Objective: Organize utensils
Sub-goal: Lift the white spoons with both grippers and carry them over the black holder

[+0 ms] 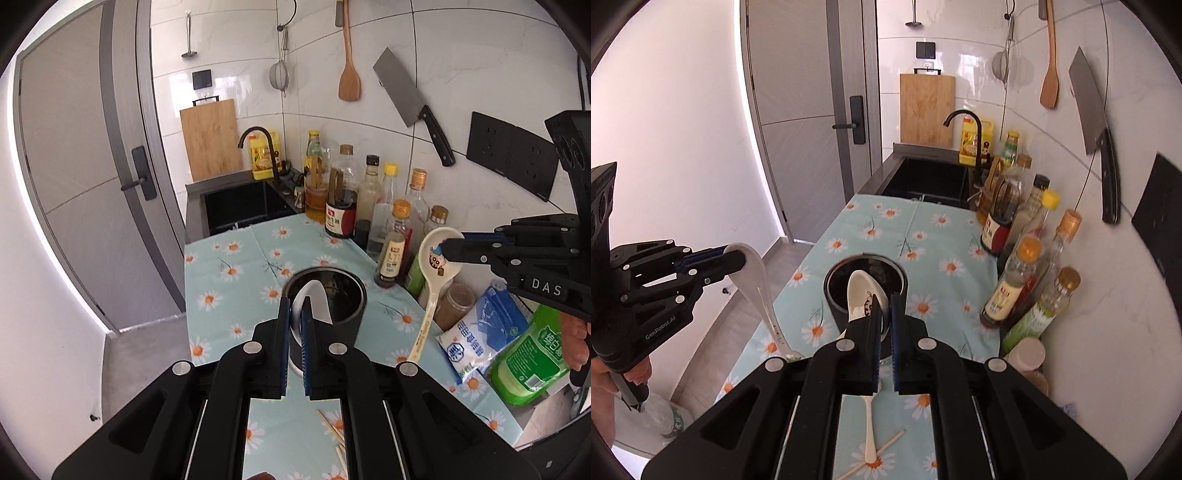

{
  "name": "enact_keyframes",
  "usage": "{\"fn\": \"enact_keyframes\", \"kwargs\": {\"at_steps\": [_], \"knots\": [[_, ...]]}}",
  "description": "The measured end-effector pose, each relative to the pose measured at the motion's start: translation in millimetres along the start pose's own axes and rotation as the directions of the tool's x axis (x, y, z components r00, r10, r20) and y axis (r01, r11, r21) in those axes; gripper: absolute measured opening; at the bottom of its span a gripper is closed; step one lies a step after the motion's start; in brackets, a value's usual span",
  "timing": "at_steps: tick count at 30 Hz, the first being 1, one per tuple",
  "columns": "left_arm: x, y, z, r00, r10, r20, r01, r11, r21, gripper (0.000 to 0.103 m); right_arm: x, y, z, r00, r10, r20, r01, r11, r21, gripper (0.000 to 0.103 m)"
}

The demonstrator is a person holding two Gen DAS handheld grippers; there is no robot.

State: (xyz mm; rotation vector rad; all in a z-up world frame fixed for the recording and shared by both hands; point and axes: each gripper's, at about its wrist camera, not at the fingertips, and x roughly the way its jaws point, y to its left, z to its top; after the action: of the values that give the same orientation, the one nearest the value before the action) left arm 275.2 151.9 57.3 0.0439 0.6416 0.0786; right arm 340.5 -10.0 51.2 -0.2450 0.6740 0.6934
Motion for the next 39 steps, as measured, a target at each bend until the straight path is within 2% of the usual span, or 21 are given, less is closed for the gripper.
{"fn": "enact_keyframes", "kwargs": {"at_steps": [5,10,19,25,31,39], "knots": [[9,9,25,0.998,0.033,0.045,-0.035,0.999,0.030,0.005,9,-3,30,0.999,-0.046,0.029,0.046,0.999,-0.007,0.006],[19,23,49,0.996,0.044,0.076,-0.047,0.998,0.038,0.005,25,-4,50,0.998,-0.064,0.017,0.064,0.998,-0.014,0.006],[58,29,64,0.998,0.029,0.051,-0.032,0.997,0.070,0.005,65,-16,78,0.995,-0.095,-0.003,0.095,0.995,-0.002,0.006],[90,20,56,1.000,0.004,0.012,-0.005,0.996,0.086,0.005,100,-22,74,0.993,-0.101,-0.061,0.102,0.995,0.008,0.006],[119,12,43,0.998,-0.004,-0.055,0.010,0.995,0.095,0.005,133,-28,58,0.989,-0.056,-0.136,0.063,0.997,0.047,0.006],[136,13,26,0.990,-0.054,-0.128,0.060,0.997,0.042,0.009,152,-29,44,0.980,-0.018,-0.199,0.034,0.997,0.076,0.006]]}}
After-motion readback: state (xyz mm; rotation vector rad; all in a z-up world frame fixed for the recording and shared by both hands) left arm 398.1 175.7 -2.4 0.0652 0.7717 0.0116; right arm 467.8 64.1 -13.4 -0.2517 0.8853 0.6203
